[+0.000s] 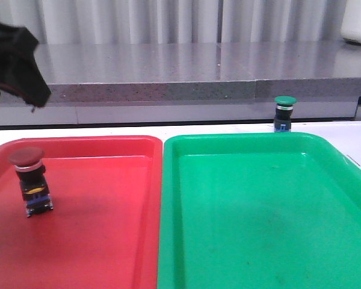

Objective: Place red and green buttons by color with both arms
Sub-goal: 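Lower the red button into the red tray and open the left gripper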

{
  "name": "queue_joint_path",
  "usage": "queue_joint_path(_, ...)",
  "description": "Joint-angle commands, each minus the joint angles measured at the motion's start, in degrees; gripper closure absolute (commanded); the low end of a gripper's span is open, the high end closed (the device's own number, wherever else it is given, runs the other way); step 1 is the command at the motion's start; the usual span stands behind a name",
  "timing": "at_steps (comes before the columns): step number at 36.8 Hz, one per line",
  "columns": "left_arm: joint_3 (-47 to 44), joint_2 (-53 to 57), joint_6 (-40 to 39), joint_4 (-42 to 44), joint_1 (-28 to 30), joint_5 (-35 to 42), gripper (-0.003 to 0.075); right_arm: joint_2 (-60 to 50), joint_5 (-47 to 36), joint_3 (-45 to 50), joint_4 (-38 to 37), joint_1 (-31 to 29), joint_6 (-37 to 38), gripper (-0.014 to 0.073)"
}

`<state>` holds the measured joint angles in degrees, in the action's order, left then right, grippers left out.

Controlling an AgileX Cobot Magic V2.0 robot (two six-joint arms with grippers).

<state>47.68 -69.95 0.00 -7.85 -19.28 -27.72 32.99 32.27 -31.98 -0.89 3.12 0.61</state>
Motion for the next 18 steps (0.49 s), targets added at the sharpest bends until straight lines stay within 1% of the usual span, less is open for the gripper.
queue_joint_path(1,1.28,7.32,0.0,0.29,-0.51,-0.24,0.0227,0.46,-4.11,-1.51,-0.6,-0.19,-0.61,0.0013)
queue_joint_path(9,-1.77,20.7,0.0,0.65,-0.51,-2.31,0.0227,0.46,-4.11,-1.51,-0.6,-0.19,-0.61,0.0013)
queue_joint_path(18,-6.85,34.72,0.0,3.05,-0.51,-7.06,0.0227,0.46,-4.11,-1.51,-0.6,-0.19,-0.61,0.0013)
